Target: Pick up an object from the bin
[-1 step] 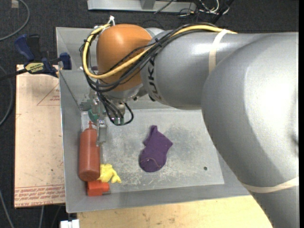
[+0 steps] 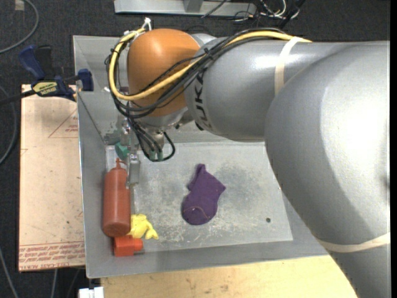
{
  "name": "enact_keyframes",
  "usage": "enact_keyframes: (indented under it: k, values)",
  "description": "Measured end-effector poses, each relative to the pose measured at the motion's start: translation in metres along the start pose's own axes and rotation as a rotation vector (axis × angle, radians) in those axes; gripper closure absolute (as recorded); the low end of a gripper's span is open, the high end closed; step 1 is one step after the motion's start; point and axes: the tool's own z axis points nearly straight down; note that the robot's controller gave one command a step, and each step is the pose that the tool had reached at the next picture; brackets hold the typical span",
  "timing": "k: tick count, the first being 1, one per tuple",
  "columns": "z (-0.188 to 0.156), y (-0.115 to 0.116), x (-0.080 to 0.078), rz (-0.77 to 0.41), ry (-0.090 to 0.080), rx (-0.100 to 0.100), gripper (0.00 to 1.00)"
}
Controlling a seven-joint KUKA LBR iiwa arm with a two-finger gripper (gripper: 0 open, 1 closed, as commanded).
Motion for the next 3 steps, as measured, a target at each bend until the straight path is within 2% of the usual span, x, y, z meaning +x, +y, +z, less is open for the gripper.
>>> enact_keyframes:
  k: [1,2,3]
  values:
    - [0.029,-0.016,0.044,-0.066,-0.002,-0.001,0.00]
    - [0.050,-0.028,0.057,-0.120,0.004,-0.001,0.00]
    - [0.066,-0.017,0.030,-0.045,0.000,0.006,0.00]
